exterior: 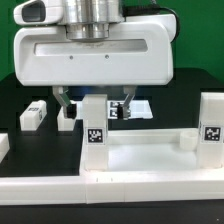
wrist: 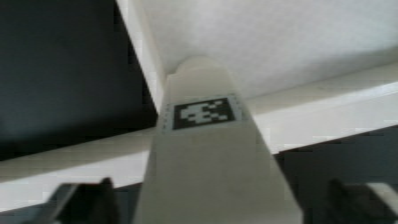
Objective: Assemble desk
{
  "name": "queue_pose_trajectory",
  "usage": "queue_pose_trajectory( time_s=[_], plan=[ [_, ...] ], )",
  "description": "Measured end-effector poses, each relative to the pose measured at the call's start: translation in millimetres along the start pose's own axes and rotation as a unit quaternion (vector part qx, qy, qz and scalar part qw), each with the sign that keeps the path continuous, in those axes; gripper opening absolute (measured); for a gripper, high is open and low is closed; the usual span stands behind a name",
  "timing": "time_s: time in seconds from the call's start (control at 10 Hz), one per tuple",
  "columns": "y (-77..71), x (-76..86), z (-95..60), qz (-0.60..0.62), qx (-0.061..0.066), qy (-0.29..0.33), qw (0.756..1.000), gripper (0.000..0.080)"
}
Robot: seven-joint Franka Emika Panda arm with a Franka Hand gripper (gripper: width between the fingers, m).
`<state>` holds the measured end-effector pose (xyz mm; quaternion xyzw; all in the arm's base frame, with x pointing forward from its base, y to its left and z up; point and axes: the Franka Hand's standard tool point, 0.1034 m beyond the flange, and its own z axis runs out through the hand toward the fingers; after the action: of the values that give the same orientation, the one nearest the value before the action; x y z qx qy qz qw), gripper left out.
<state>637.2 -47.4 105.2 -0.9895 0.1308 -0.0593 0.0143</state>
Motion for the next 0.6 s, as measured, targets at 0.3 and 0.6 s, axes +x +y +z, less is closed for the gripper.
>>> queue_pose_trajectory(
  time_s=[0.3, 0.6],
  plan=[
    [1.3, 0.2, 0.1, 0.09, -0.001, 0.0, 0.996, 0.0289],
    [3.4, 0.3, 0.4, 0.188, -0.002, 0.0, 0.982, 0.0289]
  ],
)
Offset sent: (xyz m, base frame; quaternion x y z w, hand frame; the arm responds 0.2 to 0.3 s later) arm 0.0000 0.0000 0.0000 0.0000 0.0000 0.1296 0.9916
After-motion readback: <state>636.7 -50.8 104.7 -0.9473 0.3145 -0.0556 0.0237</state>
